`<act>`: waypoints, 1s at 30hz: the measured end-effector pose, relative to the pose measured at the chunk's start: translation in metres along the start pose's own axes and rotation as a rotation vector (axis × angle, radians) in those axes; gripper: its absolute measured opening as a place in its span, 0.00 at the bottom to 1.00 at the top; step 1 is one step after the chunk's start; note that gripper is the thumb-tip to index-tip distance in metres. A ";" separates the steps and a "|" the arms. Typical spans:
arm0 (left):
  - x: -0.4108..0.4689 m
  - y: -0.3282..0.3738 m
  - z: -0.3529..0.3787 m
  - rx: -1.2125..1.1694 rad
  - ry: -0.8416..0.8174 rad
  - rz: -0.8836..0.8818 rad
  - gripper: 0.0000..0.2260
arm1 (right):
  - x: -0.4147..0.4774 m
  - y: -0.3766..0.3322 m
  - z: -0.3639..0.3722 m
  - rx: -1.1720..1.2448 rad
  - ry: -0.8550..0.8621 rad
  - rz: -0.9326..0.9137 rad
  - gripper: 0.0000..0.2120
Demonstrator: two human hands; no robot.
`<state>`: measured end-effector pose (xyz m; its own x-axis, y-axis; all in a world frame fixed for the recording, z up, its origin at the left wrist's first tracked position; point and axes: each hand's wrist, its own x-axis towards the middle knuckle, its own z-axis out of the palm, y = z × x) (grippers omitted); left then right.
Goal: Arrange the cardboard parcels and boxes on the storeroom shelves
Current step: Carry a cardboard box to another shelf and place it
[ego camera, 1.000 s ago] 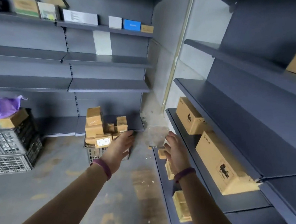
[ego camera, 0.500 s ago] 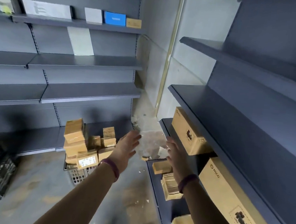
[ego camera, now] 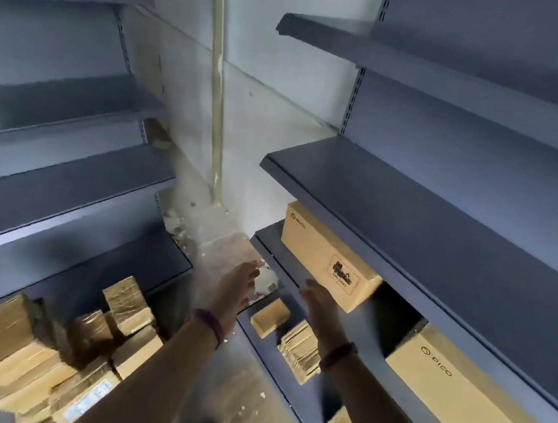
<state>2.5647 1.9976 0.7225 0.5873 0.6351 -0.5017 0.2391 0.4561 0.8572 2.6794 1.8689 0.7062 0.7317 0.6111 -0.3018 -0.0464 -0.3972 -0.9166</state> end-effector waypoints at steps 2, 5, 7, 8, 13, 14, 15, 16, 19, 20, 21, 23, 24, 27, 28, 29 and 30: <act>0.032 0.007 -0.007 0.037 -0.023 -0.013 0.09 | 0.018 -0.002 0.013 -0.007 0.030 0.052 0.20; 0.075 0.018 -0.011 0.108 -0.056 -0.075 0.09 | 0.041 0.006 0.022 0.016 0.201 0.143 0.17; 0.101 0.024 -0.014 0.125 -0.098 -0.113 0.02 | 0.052 0.014 0.021 0.056 0.328 0.208 0.17; 0.118 0.024 -0.014 0.138 -0.123 -0.120 0.05 | 0.058 0.019 0.017 0.066 0.383 0.231 0.17; 0.185 0.036 0.000 0.331 -0.105 -0.035 0.09 | 0.091 0.036 -0.010 0.097 0.581 0.298 0.20; 0.195 0.039 0.005 0.351 -0.117 -0.023 0.10 | 0.097 0.042 -0.014 0.111 0.615 0.311 0.21; 0.208 0.040 0.009 0.366 -0.134 -0.021 0.12 | 0.102 0.046 -0.017 0.117 0.639 0.319 0.21; 0.219 0.042 0.013 0.377 -0.146 -0.017 0.15 | 0.107 0.050 -0.019 0.127 0.662 0.323 0.22; 0.247 0.044 0.030 0.433 -0.175 0.016 0.20 | 0.118 0.062 -0.022 0.184 0.762 0.340 0.22; 0.253 0.044 0.036 0.441 -0.172 0.031 0.20 | 0.120 0.066 -0.022 0.203 0.795 0.335 0.23; 0.261 0.045 0.042 0.433 -0.174 0.045 0.20 | 0.121 0.068 -0.021 0.212 0.818 0.333 0.24; 0.277 0.046 0.051 0.389 -0.184 0.088 0.18 | 0.123 0.073 -0.021 0.229 0.824 0.315 0.25; 0.284 0.048 0.055 0.363 -0.182 0.101 0.17 | 0.124 0.075 -0.023 0.242 0.816 0.308 0.26; 0.304 0.048 0.068 0.312 -0.148 0.097 0.12 | 0.130 0.074 -0.029 0.249 0.777 0.287 0.30; 0.308 0.049 0.073 0.280 -0.132 0.086 0.08 | 0.133 0.072 -0.031 0.232 0.768 0.279 0.27; 0.310 0.049 0.077 0.249 -0.117 0.075 0.07 | 0.136 0.071 -0.034 0.207 0.753 0.262 0.19; 0.314 0.048 0.081 0.241 -0.105 0.071 0.08 | 0.139 0.068 -0.035 0.198 0.746 0.248 0.09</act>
<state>2.8231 2.1684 0.6160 0.6831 0.5861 -0.4357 0.3646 0.2431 0.8989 2.8020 1.9024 0.6110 0.9419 -0.1237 -0.3122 -0.3352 -0.2895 -0.8966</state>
